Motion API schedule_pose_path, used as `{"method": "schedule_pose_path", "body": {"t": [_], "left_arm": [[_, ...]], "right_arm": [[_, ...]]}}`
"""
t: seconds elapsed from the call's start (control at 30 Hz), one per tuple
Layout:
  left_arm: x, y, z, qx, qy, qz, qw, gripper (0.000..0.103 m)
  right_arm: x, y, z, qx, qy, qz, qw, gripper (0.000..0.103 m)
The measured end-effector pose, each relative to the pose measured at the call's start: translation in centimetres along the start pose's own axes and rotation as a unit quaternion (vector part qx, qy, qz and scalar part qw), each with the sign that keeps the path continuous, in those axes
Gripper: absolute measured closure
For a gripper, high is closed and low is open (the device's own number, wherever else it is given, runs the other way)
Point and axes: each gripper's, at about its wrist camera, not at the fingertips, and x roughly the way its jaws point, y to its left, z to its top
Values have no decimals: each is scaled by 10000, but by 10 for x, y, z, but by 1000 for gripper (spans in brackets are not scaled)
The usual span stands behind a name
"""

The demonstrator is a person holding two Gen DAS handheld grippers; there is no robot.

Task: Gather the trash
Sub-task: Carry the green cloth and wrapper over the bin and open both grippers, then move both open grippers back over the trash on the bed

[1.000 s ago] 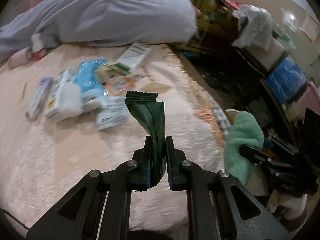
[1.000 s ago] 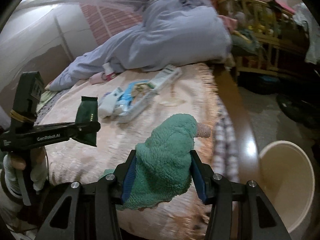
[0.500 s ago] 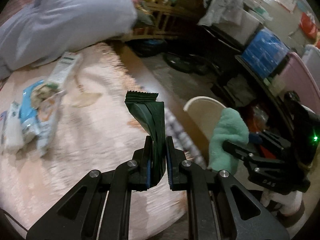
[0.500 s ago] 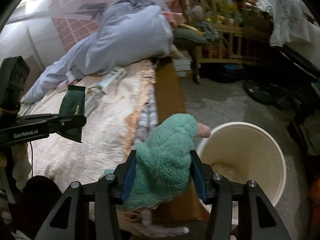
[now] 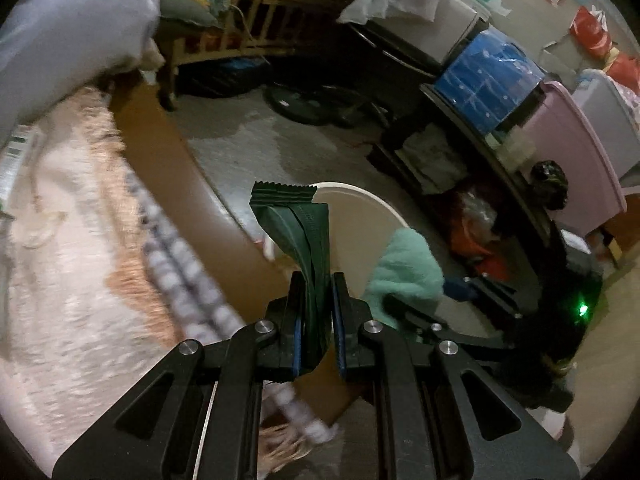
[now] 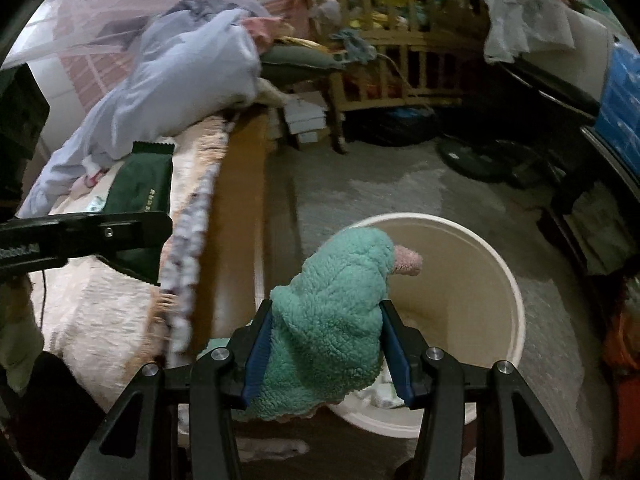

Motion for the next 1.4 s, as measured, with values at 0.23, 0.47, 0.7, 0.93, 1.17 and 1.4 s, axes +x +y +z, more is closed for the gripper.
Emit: {"method": "schedule_pose_path", "body": {"t": [0.23, 0.47, 0.7, 0.93, 1.17, 1.4], "left_arm": [[32, -18, 9, 96, 133, -134, 9998, 93], [49, -23, 15, 73, 124, -382, 9992, 67], [45, -11, 14, -115, 84, -368, 9992, 55], [18, 11, 2, -55, -140, 290, 9995, 55], [-17, 39, -17, -33, -439, 1036, 9936, 55], [-52, 69, -36, -122, -681, 1585, 9849, 55]], "right_arm": [[11, -29, -4, 173, 134, -346, 9992, 54], [19, -44, -5, 345, 192, -520, 9979, 50], [23, -50, -5, 501, 223, -617, 9966, 40], [20, -42, -6, 515, 182, -464, 9974, 38], [10, -12, -2, 368, 17, -245, 9990, 38], [6, 34, 1, 172, -68, 142, 9997, 38]]}}
